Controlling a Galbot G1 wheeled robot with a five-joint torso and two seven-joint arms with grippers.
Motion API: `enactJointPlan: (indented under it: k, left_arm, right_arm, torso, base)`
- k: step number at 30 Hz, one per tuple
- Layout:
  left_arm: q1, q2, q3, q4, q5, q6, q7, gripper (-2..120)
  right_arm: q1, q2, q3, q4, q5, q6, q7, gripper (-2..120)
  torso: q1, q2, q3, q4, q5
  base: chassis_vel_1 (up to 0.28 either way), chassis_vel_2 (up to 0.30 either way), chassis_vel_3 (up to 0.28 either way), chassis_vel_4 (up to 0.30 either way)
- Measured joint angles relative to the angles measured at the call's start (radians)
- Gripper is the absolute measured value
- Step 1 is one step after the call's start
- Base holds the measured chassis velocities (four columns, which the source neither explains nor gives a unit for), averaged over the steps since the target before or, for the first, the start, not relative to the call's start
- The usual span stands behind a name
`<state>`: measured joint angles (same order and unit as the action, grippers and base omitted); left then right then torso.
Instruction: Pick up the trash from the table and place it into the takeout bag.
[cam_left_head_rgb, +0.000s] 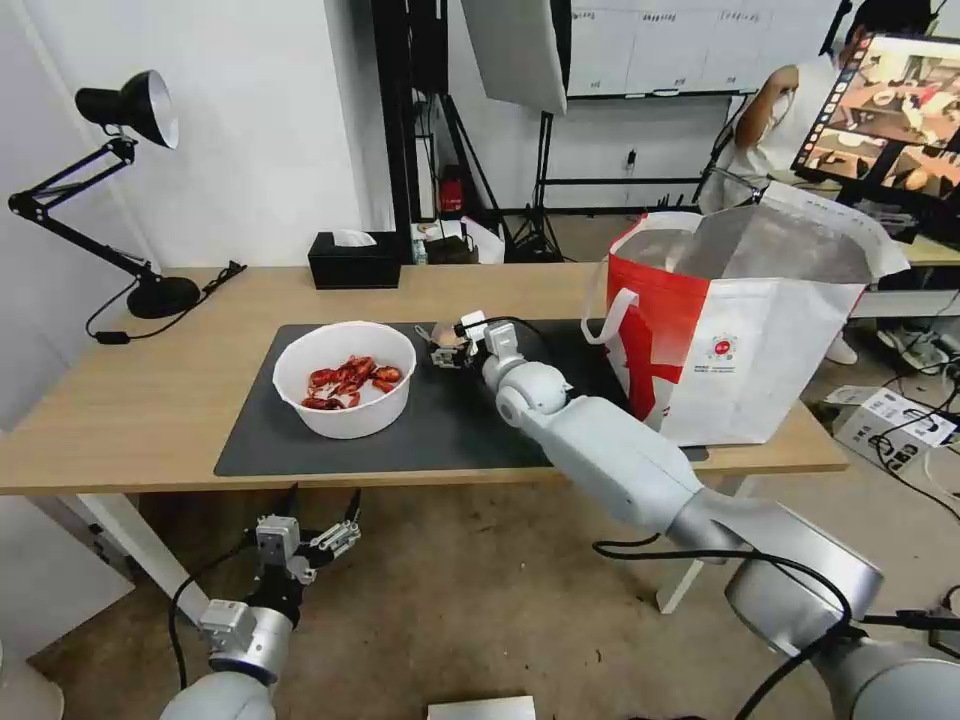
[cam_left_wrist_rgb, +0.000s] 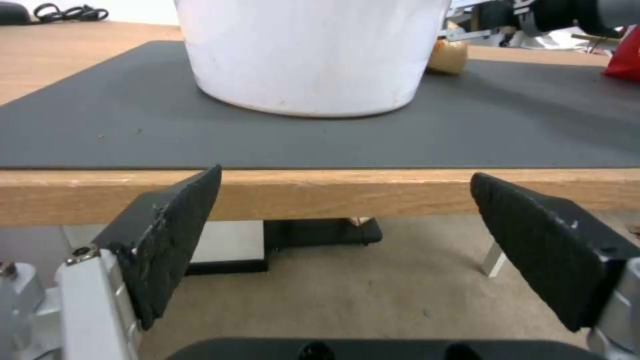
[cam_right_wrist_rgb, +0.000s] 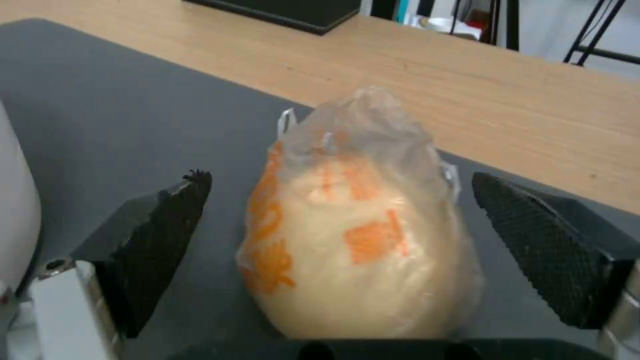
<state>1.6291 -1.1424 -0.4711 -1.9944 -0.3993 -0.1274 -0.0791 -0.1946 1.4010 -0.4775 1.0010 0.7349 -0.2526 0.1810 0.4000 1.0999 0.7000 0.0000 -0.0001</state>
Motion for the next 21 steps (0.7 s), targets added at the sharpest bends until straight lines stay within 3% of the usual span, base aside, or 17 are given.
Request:
enactJointPlan:
  k: [18,21]
  left_arm:
    - [-0.001,0.003,0.005,0.0,-0.001,-0.001,0.002,100]
    - [-0.001,0.009,0.007,-0.002,-0.003,-0.001,0.002,100]
  right_arm:
    - [-0.01,0.027,-0.002,-0.029,-0.028,-0.039,0.032,100]
    - [-0.012,0.028,0.002,-0.031,-0.027,-0.049,0.038,92]
  torso:
    - [0.0,0.0,0.0,-0.0001,0.0001]
    - [0.0,0.0,0.0,0.0,0.0001]
  base:
    - [0.0,0.0,0.0,0.0]
    - [0.0,0.0,0.0,0.0]
